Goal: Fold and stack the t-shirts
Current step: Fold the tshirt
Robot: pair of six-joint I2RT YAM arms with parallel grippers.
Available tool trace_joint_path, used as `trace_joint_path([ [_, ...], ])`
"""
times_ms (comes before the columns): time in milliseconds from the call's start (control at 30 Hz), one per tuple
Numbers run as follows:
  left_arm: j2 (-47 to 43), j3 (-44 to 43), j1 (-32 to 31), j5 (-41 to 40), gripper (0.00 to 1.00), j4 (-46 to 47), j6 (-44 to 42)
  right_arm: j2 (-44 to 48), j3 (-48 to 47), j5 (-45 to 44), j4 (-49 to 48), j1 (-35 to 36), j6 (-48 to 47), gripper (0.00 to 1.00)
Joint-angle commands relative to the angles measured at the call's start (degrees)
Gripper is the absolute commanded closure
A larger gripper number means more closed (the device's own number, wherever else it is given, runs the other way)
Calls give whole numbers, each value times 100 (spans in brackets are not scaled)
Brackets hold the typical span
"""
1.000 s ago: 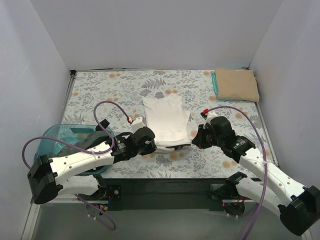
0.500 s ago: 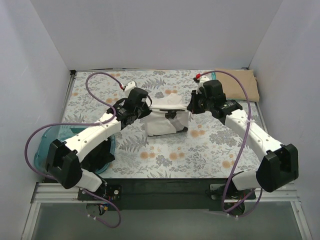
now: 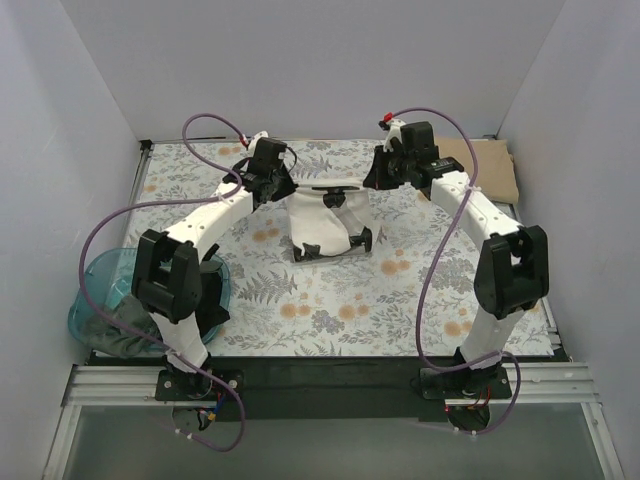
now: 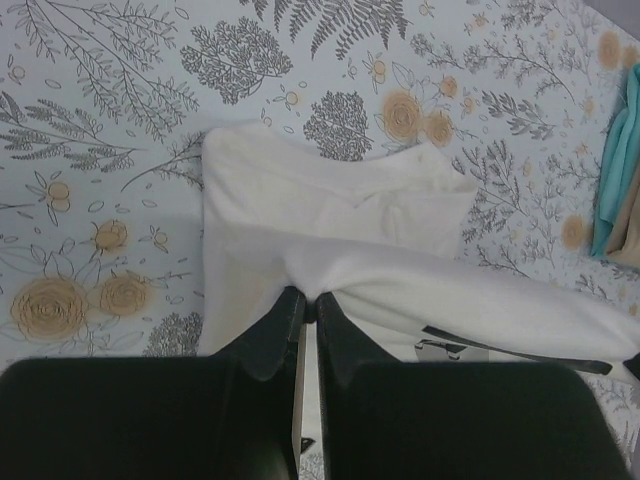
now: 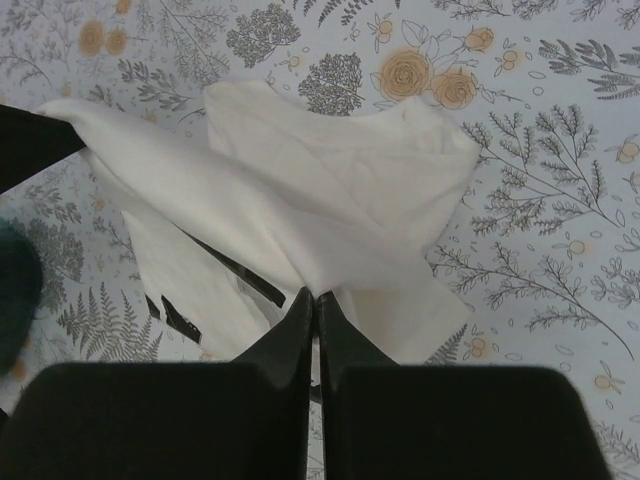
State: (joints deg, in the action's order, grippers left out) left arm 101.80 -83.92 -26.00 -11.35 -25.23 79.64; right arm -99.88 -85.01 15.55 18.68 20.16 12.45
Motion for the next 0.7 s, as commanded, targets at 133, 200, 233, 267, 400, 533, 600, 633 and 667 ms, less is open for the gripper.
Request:
trace_joint_path([
  [133, 902, -959, 464, 239, 100, 62, -369, -1226, -1324, 449, -294, -329, 99, 99],
  [200, 1122, -1187, 517, 283, 100, 62, -387, -1594, -1614, 449, -312, -408, 152, 99],
  [233, 1288, -1240, 560, 300, 100, 71, -396, -1718, -1737, 457, -321, -425, 170, 99],
  [267, 1386, -1293, 578, 266, 100, 71, -396, -1850, -1842, 484, -330, -469, 231, 99],
  [400, 1834, -1618, 692, 432, 100, 106, -466, -2535, -2369, 502, -365, -513, 363, 99],
  [533, 2247, -2013, 754, 617, 100, 98, -467, -3011, -2748, 423, -426, -513, 469, 99],
  [600, 2432, -2093, 772, 661, 100, 89, -440, -3221, -2871, 318, -435, -531, 539, 99],
  [633, 2476, -2137, 780, 661, 100, 89, -440, -3275, -2994, 291, -444, -531, 557, 99],
  [667, 2529, -2250, 781, 652, 100, 45, -449, -3327, -3047, 273, -444, -548, 574, 91],
])
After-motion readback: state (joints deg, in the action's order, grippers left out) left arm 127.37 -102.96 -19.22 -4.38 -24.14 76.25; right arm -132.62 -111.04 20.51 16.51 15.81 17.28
